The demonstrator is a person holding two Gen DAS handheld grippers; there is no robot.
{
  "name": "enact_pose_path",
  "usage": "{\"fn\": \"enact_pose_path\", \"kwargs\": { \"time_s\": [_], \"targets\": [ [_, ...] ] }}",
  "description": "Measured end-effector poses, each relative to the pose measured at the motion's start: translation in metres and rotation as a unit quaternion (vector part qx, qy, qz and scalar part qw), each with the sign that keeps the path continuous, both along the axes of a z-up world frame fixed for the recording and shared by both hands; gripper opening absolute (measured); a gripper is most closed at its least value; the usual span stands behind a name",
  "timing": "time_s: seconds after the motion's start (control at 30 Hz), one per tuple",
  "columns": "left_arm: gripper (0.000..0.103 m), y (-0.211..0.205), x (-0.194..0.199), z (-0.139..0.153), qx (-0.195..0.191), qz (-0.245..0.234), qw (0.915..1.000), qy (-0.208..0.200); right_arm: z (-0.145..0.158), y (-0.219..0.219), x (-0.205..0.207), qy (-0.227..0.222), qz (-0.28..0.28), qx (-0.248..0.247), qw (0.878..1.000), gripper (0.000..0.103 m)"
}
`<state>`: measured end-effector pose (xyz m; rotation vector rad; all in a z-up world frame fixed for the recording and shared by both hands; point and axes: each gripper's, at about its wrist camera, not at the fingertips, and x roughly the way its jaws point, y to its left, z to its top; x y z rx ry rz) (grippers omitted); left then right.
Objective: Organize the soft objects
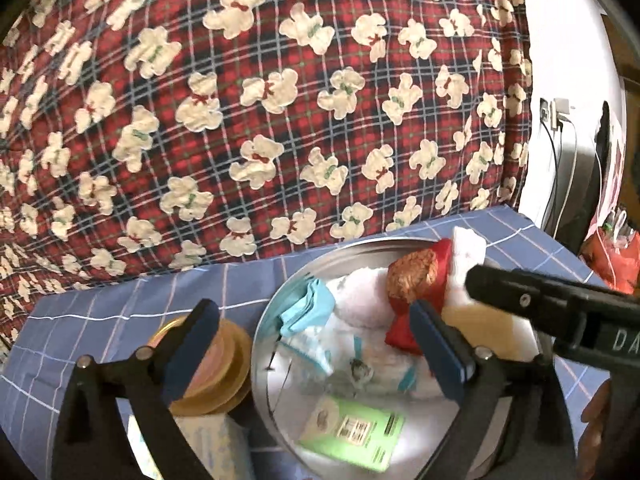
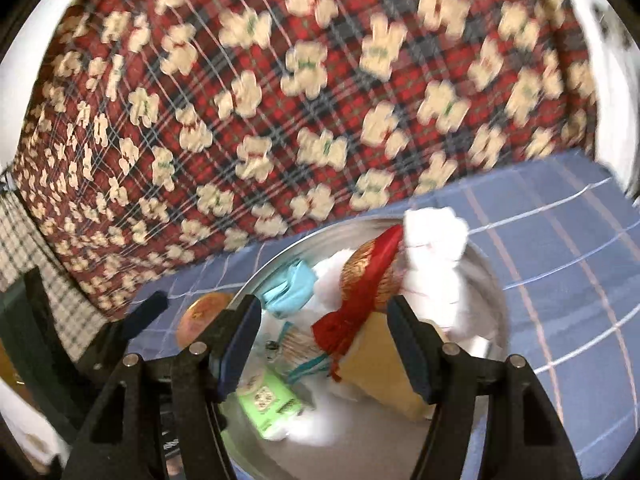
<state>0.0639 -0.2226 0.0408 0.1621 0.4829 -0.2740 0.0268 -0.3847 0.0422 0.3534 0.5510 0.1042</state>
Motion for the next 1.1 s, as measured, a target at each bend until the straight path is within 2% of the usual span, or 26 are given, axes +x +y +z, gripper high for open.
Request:
{"fn": "enact_pose_path", "kwargs": {
  "time_s": [0.13, 0.17, 0.2, 0.3, 0.4, 0.6, 0.8, 0.93, 1.1],
  "targets": [
    [0.099, 0.008, -0.016, -0.011, -0.013, 0.008, 0.9998, -0.012, -0.004, 0.012, -0.037, -0.090, -0.080, -0.073, 0.990, 0.068],
    [0.099, 0.010, -0.020, -0.014, -0.016, 0.012, 0.9996, -0.020, -0.006, 0.016, -0.047, -0.113, -0.101, -0.089, 0.984, 0.070],
    [0.099, 0.011, -0.024, -0.016, -0.016, 0.016, 0.9993, -0.029, -0.006, 0.020, -0.053, -0.132, -0.117, -0.104, 0.979, 0.076],
    [0.103, 0.012, -0.035, -0.021, -0.012, 0.019, 0.9979, -0.061, -0.002, 0.030, -0.066, -0.174, -0.149, -0.149, 0.962, 0.079],
    [0.103, 0.011, -0.041, -0.024, -0.019, 0.017, 0.9972, -0.070, -0.001, 0.035, -0.077, -0.192, -0.168, -0.180, 0.950, 0.081],
    [0.103, 0.011, -0.049, -0.029, -0.032, 0.005, 0.9958, -0.086, -0.003, 0.040, -0.089, -0.217, -0.172, -0.195, 0.941, 0.081],
    [0.103, 0.009, -0.054, -0.034, -0.036, -0.012, 0.9954, -0.088, -0.007, 0.034, -0.089, -0.210, -0.176, -0.176, 0.945, 0.081],
    [0.103, 0.015, -0.056, -0.033, -0.052, -0.013, 0.9942, -0.093, -0.009, 0.037, -0.092, -0.234, -0.177, -0.190, 0.937, 0.081],
    [0.103, 0.018, -0.055, -0.032, -0.062, -0.009, 0.9938, -0.092, -0.009, 0.043, -0.093, -0.238, -0.175, -0.200, 0.934, 0.081]
  ]
}}
